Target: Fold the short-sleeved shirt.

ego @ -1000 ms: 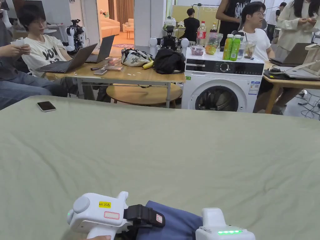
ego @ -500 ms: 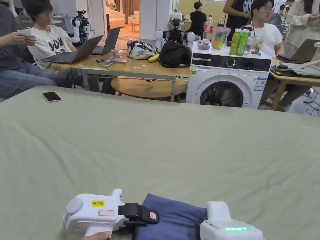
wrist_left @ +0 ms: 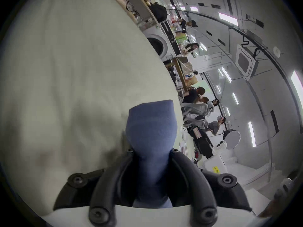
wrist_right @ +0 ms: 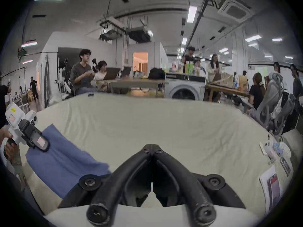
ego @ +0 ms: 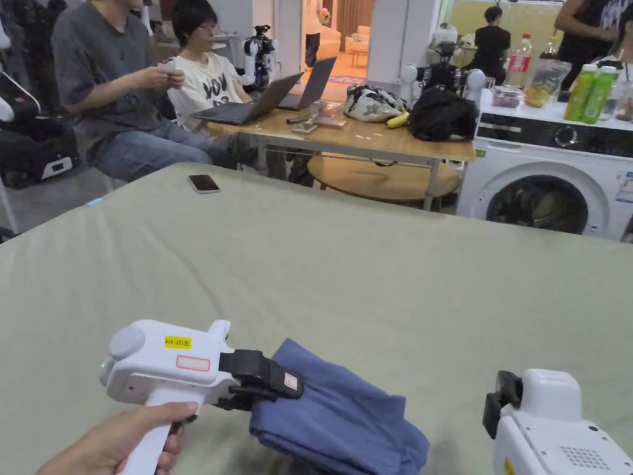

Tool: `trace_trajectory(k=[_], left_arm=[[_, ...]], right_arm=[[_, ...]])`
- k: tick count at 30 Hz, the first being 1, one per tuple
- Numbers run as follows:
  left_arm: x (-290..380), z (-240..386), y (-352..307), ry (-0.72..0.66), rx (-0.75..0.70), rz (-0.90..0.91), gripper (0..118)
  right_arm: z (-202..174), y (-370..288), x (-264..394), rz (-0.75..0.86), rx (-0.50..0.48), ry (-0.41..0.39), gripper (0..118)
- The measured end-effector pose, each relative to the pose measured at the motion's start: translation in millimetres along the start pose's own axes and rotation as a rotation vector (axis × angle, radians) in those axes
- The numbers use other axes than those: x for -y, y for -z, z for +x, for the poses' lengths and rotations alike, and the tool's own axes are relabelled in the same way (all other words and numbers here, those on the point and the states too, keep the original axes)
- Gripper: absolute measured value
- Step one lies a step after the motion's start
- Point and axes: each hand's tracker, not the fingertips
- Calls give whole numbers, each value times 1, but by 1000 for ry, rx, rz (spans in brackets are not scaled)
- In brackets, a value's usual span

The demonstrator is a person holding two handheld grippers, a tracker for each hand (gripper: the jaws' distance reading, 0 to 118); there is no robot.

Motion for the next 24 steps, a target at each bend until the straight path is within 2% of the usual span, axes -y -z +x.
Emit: trace_trajectory(k=[4, 7, 9, 11, 14, 19, 24], left_arm=[[-18, -18, -72, -23, -100, 88, 20], [-23, -28, -128, -43, -165, 142, 20], [-53, -61, -158, -87, -222, 176, 20], [-62, -68, -187, -74, -284, 183, 20], [-69, -65, -220, -86, -426, 184, 20], [-90, -65, -260, -80, -545, 202, 20], [-96, -75, -286, -108, -647, 202, 20]], right_arm=[[-32, 10, -16, 32, -57, -15, 0], [-60, 18, -25, 39, -111, 5, 0], [-82, 23, -30, 50, -132, 10, 0], [-101, 29, -33, 54, -162, 13, 0], [-129, 35, -37, 65, -201, 4, 0], [-167, 42, -43, 67, -255, -13, 0], [-189, 40, -41, 59, -295, -49, 0]])
